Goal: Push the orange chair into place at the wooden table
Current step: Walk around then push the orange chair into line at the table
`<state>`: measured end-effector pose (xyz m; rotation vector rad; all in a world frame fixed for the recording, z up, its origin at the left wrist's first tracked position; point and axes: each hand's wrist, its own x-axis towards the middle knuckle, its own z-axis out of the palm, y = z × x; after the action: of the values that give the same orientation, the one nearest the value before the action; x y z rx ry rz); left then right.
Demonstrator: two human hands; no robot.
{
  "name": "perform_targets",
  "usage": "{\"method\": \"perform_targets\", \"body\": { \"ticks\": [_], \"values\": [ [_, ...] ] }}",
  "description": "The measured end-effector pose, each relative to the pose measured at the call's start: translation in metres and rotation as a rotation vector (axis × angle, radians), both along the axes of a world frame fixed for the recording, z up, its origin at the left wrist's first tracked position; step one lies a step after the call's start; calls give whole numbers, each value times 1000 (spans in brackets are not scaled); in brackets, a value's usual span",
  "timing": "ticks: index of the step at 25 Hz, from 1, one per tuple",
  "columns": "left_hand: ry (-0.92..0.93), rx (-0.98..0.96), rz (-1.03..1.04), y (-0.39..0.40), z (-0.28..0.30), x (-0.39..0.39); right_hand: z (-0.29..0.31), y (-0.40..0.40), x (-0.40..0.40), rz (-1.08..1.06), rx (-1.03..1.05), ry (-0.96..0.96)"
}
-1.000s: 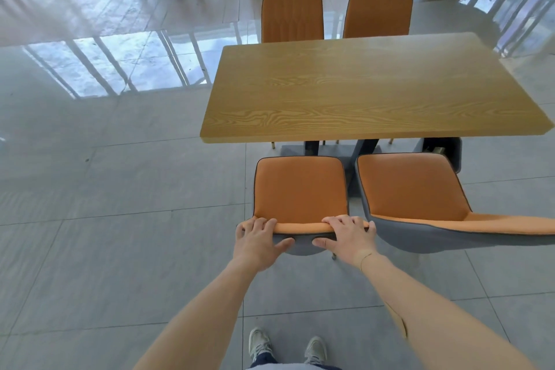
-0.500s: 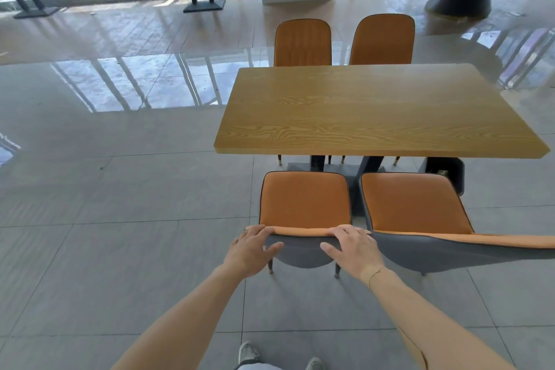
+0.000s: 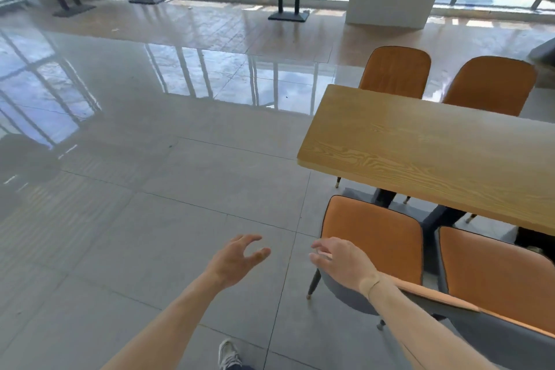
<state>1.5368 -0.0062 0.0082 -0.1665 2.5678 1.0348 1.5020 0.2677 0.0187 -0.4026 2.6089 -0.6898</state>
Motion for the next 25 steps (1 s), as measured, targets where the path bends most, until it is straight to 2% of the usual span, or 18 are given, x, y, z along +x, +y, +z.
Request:
{"method": "perform_targets", "body": {
  "ticks": [7, 13, 18, 25],
  "values": [
    [37, 27, 154, -169, 1, -32, 16, -152, -70, 85, -68, -26],
    [62, 25, 181, -239, 6, -92, 21, -212, -138, 84, -106, -44],
    [78, 23, 125, -257, 9, -194, 9, -235, -232, 20, -137, -39],
    [31, -52, 36, -258, 6, -395, -9, -248, -419, -104, -231, -69]
  ]
}}
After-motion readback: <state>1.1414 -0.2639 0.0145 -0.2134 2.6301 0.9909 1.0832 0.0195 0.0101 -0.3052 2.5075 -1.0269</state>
